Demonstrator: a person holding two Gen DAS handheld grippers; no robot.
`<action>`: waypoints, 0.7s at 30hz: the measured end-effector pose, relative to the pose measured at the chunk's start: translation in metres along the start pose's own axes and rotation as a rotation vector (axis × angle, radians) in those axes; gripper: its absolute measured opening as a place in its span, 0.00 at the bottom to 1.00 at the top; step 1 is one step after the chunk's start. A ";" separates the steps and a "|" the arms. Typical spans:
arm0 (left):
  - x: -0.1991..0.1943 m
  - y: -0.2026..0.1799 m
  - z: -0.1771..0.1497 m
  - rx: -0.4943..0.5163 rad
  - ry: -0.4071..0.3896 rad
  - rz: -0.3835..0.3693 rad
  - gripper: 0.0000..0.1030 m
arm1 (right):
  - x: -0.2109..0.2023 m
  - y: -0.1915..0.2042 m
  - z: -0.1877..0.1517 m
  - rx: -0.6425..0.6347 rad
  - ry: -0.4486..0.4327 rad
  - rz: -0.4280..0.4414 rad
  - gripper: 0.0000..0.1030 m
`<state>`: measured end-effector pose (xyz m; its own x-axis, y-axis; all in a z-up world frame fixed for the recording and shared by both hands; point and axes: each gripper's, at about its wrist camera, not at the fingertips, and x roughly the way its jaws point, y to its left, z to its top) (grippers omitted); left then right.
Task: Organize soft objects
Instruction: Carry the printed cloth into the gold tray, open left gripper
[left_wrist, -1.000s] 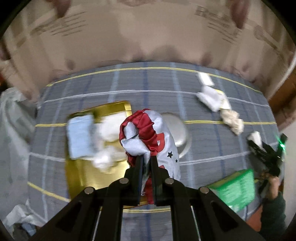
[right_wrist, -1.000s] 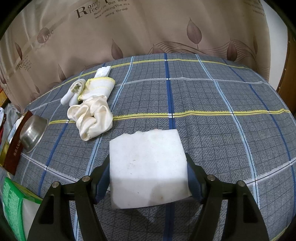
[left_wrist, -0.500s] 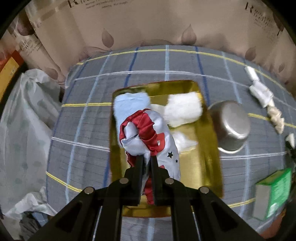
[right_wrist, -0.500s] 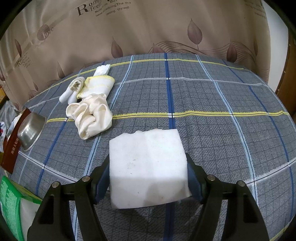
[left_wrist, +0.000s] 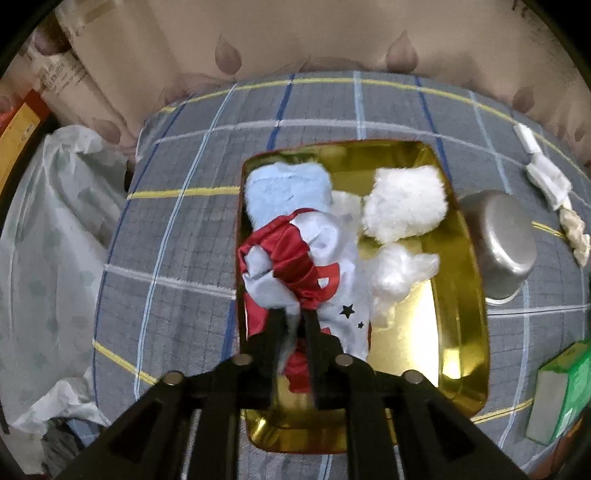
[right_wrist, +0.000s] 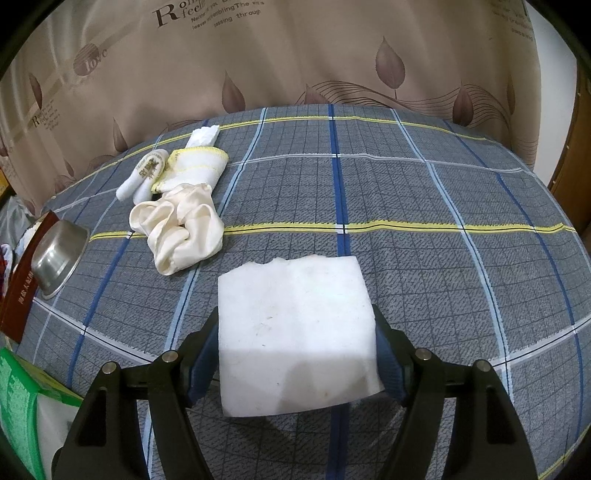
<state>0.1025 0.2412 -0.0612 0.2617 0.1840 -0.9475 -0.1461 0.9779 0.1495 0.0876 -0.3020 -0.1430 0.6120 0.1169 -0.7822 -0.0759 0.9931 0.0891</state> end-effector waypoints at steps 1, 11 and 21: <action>0.002 0.001 0.000 -0.008 0.014 -0.003 0.25 | 0.000 0.000 0.000 0.000 0.000 0.000 0.70; -0.013 0.007 -0.005 -0.035 -0.020 0.005 0.35 | 0.000 0.001 0.000 -0.001 0.000 -0.001 0.70; -0.049 -0.010 -0.030 -0.029 -0.204 0.062 0.35 | 0.001 0.000 0.000 -0.001 0.000 -0.003 0.70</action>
<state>0.0621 0.2198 -0.0251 0.4388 0.2628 -0.8593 -0.1942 0.9614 0.1948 0.0880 -0.3015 -0.1438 0.6123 0.1141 -0.7823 -0.0752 0.9934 0.0861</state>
